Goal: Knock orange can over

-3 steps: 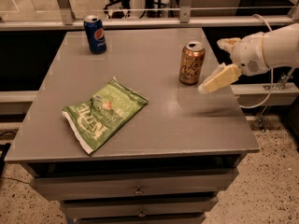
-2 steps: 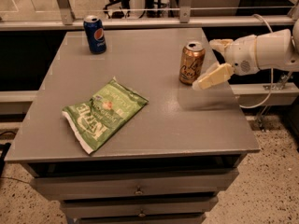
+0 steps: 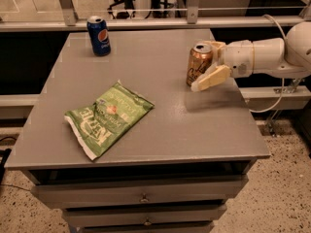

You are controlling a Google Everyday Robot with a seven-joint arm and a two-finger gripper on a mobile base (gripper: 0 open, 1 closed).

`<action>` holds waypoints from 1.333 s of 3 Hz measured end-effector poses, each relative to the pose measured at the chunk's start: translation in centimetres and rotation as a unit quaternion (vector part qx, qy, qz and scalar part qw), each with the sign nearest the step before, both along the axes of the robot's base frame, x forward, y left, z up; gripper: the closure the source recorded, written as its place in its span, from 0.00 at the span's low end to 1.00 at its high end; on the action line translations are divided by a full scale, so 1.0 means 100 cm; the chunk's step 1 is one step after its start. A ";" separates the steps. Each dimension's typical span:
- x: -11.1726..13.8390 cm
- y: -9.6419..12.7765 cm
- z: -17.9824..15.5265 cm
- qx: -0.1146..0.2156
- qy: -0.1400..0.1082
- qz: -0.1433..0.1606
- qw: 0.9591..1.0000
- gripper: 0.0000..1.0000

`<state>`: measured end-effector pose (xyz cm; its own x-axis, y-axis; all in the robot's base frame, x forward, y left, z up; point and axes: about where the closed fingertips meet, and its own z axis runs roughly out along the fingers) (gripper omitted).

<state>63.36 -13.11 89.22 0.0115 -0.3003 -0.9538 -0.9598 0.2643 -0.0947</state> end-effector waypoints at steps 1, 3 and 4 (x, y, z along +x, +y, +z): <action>-0.008 0.013 0.008 0.034 0.000 0.044 0.998 0.00; -0.061 0.033 0.049 0.079 0.003 0.135 0.988 0.00; -0.080 0.034 0.058 0.085 0.006 0.158 0.984 0.00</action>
Offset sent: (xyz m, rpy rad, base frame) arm -0.0605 0.0307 0.0557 0.1930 0.0011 0.2795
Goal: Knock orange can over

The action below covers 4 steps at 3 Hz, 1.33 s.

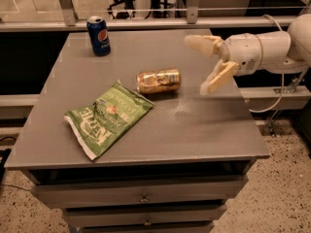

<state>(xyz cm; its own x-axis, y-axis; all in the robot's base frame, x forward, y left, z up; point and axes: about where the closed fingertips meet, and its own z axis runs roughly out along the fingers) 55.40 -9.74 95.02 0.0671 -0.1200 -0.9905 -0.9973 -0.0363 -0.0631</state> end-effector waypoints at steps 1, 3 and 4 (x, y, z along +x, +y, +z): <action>-0.010 0.000 -0.003 -0.007 0.004 0.009 1.000 0.00; 0.000 -0.012 -0.020 -0.045 -0.010 -0.011 0.999 0.00; 0.014 -0.031 -0.019 -0.066 -0.030 -0.035 0.997 0.00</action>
Offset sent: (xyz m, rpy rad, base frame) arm -0.0076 -0.0155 -0.0237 -0.0900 -0.0039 -0.0173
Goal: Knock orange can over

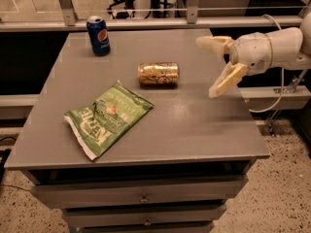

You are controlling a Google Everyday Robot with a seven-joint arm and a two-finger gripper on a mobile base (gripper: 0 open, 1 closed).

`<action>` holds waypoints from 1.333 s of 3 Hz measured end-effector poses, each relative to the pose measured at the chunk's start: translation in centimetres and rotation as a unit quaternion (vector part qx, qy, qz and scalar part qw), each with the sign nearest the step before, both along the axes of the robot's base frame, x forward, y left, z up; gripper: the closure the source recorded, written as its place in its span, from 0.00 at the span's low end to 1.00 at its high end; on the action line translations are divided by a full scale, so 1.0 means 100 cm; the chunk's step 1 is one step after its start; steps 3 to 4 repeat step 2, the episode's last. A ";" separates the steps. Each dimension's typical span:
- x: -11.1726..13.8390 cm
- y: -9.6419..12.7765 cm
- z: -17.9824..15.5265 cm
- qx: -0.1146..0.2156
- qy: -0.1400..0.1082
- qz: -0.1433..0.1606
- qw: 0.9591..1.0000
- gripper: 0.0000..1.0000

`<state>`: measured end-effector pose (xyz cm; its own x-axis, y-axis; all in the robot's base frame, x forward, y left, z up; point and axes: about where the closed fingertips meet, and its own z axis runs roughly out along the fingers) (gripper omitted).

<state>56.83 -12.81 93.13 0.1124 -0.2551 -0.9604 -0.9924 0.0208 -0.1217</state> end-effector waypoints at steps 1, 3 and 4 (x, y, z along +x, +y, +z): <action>0.021 -0.035 0.017 -0.025 -0.038 -0.041 0.998 0.00; 0.030 -0.050 0.022 -0.040 -0.047 -0.061 0.996 0.00; 0.030 -0.050 0.022 -0.040 -0.047 -0.061 0.996 0.00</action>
Offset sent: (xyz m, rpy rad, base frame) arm 0.0405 -0.0765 0.0297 -0.1203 -0.1172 -0.1823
